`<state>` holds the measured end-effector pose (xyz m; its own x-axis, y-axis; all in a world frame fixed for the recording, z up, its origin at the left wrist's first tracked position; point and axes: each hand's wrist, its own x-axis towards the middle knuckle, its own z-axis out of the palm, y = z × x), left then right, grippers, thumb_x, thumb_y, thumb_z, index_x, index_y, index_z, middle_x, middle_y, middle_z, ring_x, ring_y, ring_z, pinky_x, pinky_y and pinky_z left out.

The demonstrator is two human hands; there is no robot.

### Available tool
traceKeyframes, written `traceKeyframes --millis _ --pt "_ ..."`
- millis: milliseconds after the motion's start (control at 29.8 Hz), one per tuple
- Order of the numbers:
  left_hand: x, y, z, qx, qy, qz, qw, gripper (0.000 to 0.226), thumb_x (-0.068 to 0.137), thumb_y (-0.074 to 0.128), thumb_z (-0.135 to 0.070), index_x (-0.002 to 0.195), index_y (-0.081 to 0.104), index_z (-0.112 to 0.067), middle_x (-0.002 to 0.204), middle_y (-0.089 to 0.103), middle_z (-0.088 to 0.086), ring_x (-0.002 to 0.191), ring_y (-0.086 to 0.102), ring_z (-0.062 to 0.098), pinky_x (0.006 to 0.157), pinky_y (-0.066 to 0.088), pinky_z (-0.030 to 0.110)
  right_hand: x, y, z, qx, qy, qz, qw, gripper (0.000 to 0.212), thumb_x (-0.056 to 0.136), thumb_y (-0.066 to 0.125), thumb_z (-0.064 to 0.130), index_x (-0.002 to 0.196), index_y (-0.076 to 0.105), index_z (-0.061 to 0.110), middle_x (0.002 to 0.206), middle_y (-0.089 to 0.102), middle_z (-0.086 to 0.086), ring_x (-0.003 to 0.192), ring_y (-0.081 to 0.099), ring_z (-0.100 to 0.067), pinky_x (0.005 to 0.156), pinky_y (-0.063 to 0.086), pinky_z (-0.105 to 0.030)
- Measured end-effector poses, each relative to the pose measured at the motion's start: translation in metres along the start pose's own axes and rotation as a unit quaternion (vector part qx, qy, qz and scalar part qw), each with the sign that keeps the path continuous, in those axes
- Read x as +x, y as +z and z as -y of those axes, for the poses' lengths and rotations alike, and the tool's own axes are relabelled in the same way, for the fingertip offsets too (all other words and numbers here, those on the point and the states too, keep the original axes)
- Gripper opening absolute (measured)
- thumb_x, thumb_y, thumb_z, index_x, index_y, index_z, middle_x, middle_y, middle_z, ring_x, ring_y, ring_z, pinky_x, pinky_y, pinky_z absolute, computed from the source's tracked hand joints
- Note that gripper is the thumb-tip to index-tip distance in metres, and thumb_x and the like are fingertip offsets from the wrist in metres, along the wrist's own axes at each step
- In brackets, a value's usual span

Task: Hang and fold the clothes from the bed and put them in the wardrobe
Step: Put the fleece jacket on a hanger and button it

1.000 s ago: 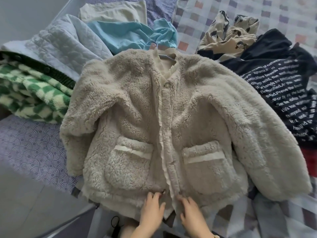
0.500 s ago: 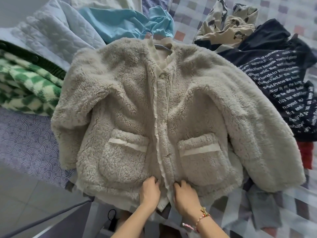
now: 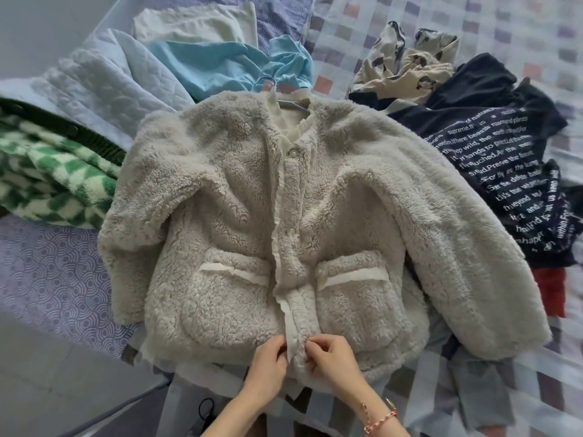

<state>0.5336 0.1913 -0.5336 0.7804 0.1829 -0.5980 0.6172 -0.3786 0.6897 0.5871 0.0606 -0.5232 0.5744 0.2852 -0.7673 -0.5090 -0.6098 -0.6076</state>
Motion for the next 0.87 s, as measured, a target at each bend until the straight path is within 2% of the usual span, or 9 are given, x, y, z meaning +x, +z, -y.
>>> traceKeyframes --millis 101,168,235,302,369,436,571,739,873 --pt "0.000 0.003 0.000 -0.035 -0.031 -0.016 0.999 0.026 0.083 0.052 0.004 0.081 0.068 -0.016 0.077 0.069 -0.008 0.071 0.060 -0.003 0.068 0.045 0.016 -0.004 -0.005 0.020 0.015 0.016 0.048 0.999 0.038 0.092 0.032 -0.013 0.061 0.045 0.003 0.045 0.044 -0.009 0.033 0.040 -0.011 0.035 0.030 -0.019" --pt "0.002 0.007 0.002 -0.052 -0.081 -0.034 0.995 0.025 0.083 0.053 0.003 0.068 0.065 -0.013 0.067 0.068 0.000 0.062 0.057 0.007 0.064 0.046 0.030 -0.006 -0.008 0.025 0.017 0.020 0.075 0.997 0.035 0.091 0.034 -0.015 0.063 0.046 0.002 0.043 0.046 -0.009 0.031 0.042 -0.011 0.034 0.031 -0.018" --pt "0.001 0.010 -0.002 -0.073 -0.138 -0.052 0.986 0.034 0.089 0.050 -0.002 0.056 0.054 -0.012 0.058 0.058 0.004 0.057 0.046 0.012 0.059 0.039 0.035 -0.005 -0.008 0.023 0.034 0.051 0.058 0.996 0.032 0.089 0.041 -0.011 0.062 0.052 0.002 0.044 0.052 -0.007 0.033 0.047 -0.011 0.035 0.039 -0.021" --pt "-0.002 0.013 -0.010 -0.125 -0.180 -0.059 0.974 0.042 0.096 0.048 -0.019 0.054 0.048 -0.013 0.056 0.050 0.000 0.057 0.040 0.012 0.058 0.032 0.032 -0.003 -0.005 0.022 -0.002 0.047 0.026 0.999 0.031 0.086 0.048 -0.002 0.058 0.058 0.008 0.049 0.058 -0.006 0.041 0.054 -0.012 0.043 0.049 -0.027" --pt "-0.008 0.017 -0.017 -0.162 -0.198 -0.071 0.964 0.043 0.090 0.055 -0.035 0.055 0.047 -0.012 0.054 0.046 -0.002 0.054 0.038 0.010 0.053 0.029 0.026 -0.004 0.000 0.022 -0.062 0.009 0.010 0.998 0.030 0.084 0.053 0.006 0.056 0.058 0.014 0.051 0.059 -0.005 0.042 0.055 -0.013 0.045 0.051 -0.028" --pt "-0.008 0.022 -0.015 -0.173 -0.196 -0.115 0.958 0.040 0.086 0.062 -0.032 0.057 0.050 -0.008 0.053 0.046 0.000 0.052 0.038 0.011 0.050 0.027 0.025 -0.004 0.003 0.021 -0.086 -0.017 -0.008 0.996 0.027 0.083 0.056 0.011 0.057 0.055 0.019 0.052 0.058 0.000 0.044 0.055 -0.011 0.045 0.051 -0.028" --pt "-0.004 0.022 -0.017 -0.164 -0.213 -0.176 0.947 0.042 0.095 0.052 -0.016 0.054 0.047 -0.011 0.050 0.047 -0.001 0.050 0.040 0.010 0.048 0.028 0.023 -0.002 0.007 0.020 -0.102 -0.031 -0.027 0.994 0.023 0.078 0.055 0.013 0.059 0.051 0.025 0.057 0.059 0.002 0.055 0.058 -0.014 0.059 0.056 -0.035" --pt "-0.003 0.019 -0.022 -0.135 -0.195 -0.187 0.953 0.041 0.095 0.050 -0.010 0.054 0.046 -0.015 0.051 0.047 -0.003 0.052 0.041 0.008 0.050 0.031 0.018 -0.003 0.006 0.022 -0.006 0.003 -0.009 1.000 0.021 0.085 0.059 0.010 0.065 0.053 0.011 0.054 0.059 -0.006 0.042 0.054 -0.014 0.039 0.045 -0.027" --pt "0.002 0.017 -0.025 -0.179 -0.250 -0.178 0.935 0.045 0.097 0.046 -0.012 0.053 0.039 -0.011 0.051 0.039 0.001 0.050 0.034 0.011 0.041 0.026 0.018 -0.004 0.009 0.025 0.098 0.025 -0.018 0.995 0.021 0.085 0.060 0.001 0.066 0.052 0.007 0.048 0.055 -0.004 0.036 0.046 -0.014 0.035 0.036 -0.023"
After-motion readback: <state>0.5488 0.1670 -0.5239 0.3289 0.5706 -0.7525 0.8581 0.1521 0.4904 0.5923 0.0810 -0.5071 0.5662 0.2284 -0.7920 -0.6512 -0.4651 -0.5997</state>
